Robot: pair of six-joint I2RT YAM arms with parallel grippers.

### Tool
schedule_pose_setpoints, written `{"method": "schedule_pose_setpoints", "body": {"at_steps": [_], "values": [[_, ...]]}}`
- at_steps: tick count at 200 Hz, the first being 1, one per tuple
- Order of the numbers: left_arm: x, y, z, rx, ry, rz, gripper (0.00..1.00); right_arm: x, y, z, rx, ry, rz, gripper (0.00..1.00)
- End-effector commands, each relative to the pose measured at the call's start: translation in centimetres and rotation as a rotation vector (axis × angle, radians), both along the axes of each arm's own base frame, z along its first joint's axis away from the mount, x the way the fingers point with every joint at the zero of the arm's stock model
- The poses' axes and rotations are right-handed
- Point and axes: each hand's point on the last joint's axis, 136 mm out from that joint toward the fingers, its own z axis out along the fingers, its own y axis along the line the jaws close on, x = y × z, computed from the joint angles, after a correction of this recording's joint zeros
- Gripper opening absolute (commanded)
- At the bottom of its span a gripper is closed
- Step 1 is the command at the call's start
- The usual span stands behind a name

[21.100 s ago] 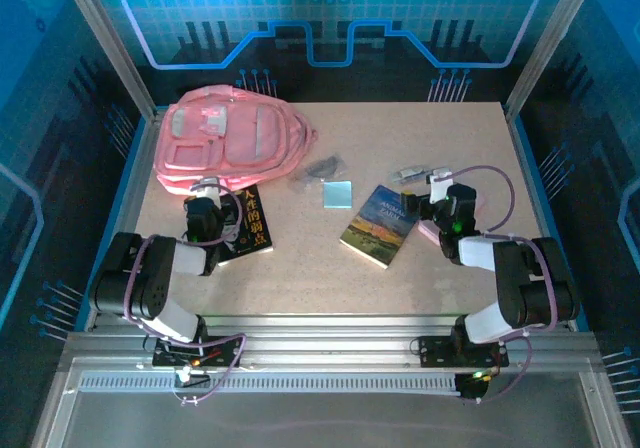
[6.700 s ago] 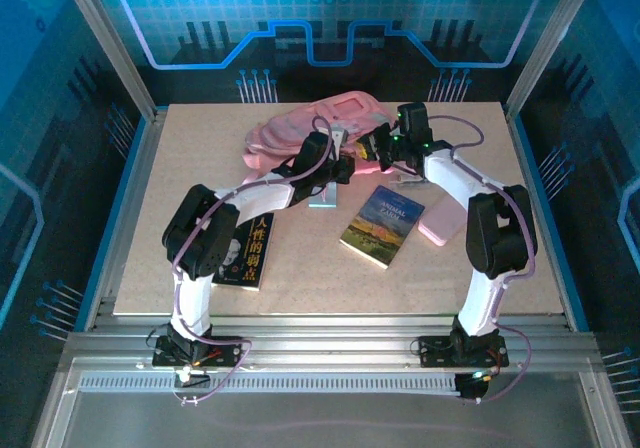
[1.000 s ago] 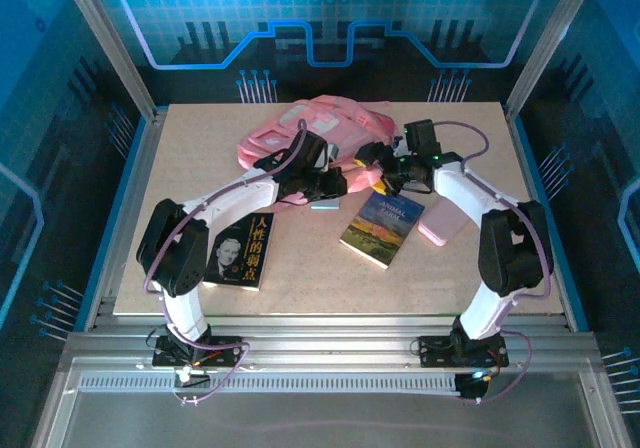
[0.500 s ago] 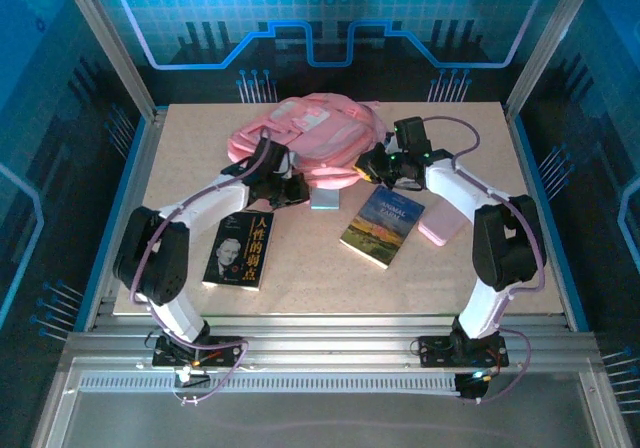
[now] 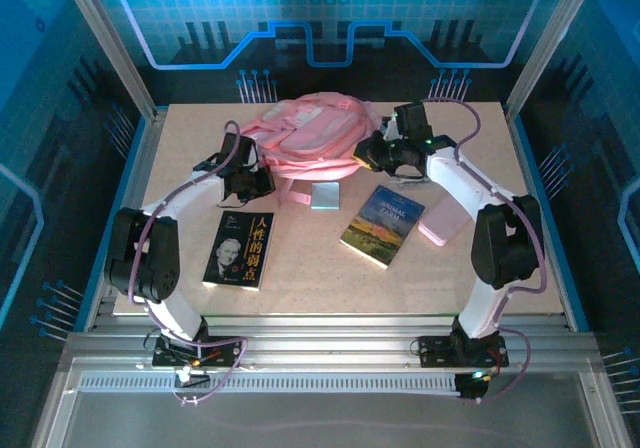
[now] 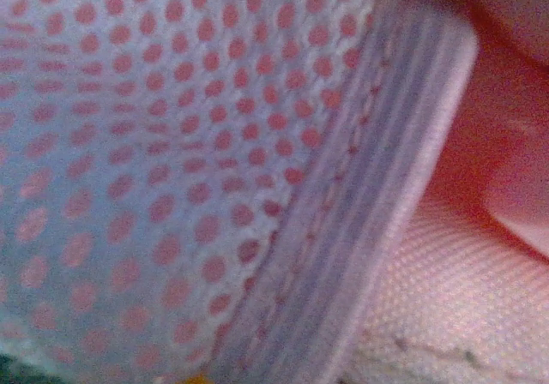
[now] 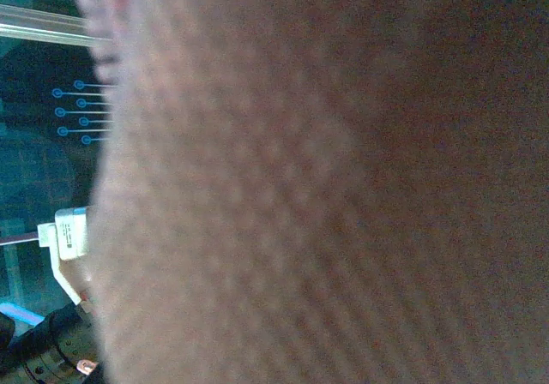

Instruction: Pack the student bag

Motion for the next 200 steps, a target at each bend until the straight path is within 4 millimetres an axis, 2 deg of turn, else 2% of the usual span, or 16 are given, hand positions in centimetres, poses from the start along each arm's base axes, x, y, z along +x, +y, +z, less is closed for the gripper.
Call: {"method": "schedule_pose_setpoints", "body": {"at_steps": [1,13,20,26,32,37,59,92,96,107,111,118,122,129,161,200], "values": [[0.5,6.2,-0.2,0.144,0.022,0.162,0.00,4.6,-3.0,0.7,-0.083,-0.120,-0.085,0.00],[0.8,5.6,-0.1,0.103,0.016,0.160,0.00,5.7,-2.2,0.5,-0.065,-0.128,-0.067,0.00],[0.9,5.3,0.0,0.084,0.013,0.161,0.08,6.6,-1.5,0.3,-0.048,-0.140,-0.044,0.00],[1.0,5.2,0.0,0.072,0.009,0.165,0.21,7.2,-0.9,0.0,-0.035,-0.145,-0.027,0.00],[1.1,5.0,0.2,0.056,0.004,0.168,0.44,7.7,-0.5,-0.4,-0.024,-0.139,-0.019,0.00],[1.1,4.7,0.3,0.036,0.003,0.166,0.58,8.2,-0.2,-0.6,-0.011,-0.136,-0.012,0.00],[0.4,3.5,1.3,-0.043,-0.013,0.161,0.98,9.8,1.0,-1.8,0.025,-0.129,0.034,0.00],[-2.2,1.3,3.6,-0.073,-0.083,0.130,0.99,11.2,2.2,-4.2,0.034,-0.081,0.084,0.00],[-2.5,0.9,3.9,-0.075,-0.093,0.123,0.99,11.4,2.3,-4.6,0.030,-0.071,0.084,0.04],[-3.2,-0.8,4.6,-0.086,-0.121,0.090,0.99,11.6,2.0,-4.8,0.006,-0.046,0.083,0.19],[-3.4,-1.4,4.8,-0.090,-0.129,0.079,0.99,11.6,1.6,-5.8,-0.016,-0.018,0.074,0.33],[-3.8,-2.7,5.1,-0.100,-0.144,0.054,0.99,11.4,0.7,-6.5,-0.060,0.021,0.054,0.67],[-3.9,-3.5,5.2,-0.106,-0.151,0.041,0.99,11.2,0.1,-6.5,-0.081,0.031,0.046,0.76],[-4.2,-4.7,5.3,-0.118,-0.162,0.023,0.99,10.8,-0.8,-6.7,-0.117,0.048,0.033,0.84],[-4.5,-11.0,5.3,-0.203,-0.199,-0.081,0.99,7.3,-5.5,-4.3,-0.221,0.054,-0.025,0.92],[-4.1,-18.0,3.2,-0.197,-0.173,-0.236,0.98,-0.4,-10.0,-3.7,-0.343,0.109,-0.020,0.93]]}}
